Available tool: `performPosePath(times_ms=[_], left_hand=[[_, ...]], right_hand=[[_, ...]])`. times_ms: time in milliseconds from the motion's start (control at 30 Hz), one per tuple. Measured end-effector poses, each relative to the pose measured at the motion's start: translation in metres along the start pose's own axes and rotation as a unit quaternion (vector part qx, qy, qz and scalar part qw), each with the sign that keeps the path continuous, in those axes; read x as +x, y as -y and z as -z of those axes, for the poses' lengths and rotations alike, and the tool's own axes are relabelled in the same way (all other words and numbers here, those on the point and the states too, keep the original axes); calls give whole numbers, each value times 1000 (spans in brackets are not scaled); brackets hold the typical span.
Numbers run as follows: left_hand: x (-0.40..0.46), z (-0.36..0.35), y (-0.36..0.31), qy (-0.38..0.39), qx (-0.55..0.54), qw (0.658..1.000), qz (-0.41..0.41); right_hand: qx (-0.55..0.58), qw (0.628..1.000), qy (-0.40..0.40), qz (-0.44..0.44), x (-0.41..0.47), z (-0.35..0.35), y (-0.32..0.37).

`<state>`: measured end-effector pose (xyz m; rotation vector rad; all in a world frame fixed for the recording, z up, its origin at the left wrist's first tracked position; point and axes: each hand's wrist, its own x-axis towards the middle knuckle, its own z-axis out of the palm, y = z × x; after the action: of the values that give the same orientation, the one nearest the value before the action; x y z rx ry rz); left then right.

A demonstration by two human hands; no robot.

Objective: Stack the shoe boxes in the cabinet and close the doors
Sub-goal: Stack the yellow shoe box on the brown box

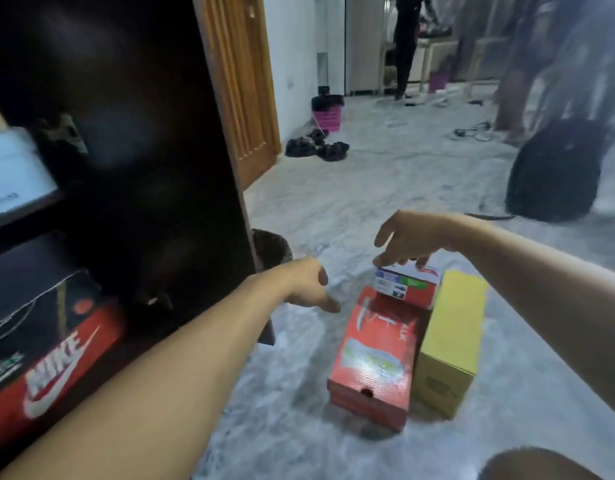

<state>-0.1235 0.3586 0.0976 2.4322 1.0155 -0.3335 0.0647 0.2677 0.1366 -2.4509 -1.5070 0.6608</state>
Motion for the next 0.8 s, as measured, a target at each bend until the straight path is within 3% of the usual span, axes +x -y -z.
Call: performPosePath(times_ms=[167, 400, 667, 800], left_hand=[[52, -63, -22, 37, -50, 998, -23], [110, -132, -42, 68, -114, 991, -23], [155, -199, -74, 94, -154, 983, -17], [168, -221, -79, 106, -204, 973, -24]], right_hand=[[-43, 994, 43, -86, 1, -34, -77], [-20, 982, 33, -185, 11, -87, -168], [28, 981, 25, -192, 29, -178, -219], [43, 969, -81, -231, 12, -187, -226]])
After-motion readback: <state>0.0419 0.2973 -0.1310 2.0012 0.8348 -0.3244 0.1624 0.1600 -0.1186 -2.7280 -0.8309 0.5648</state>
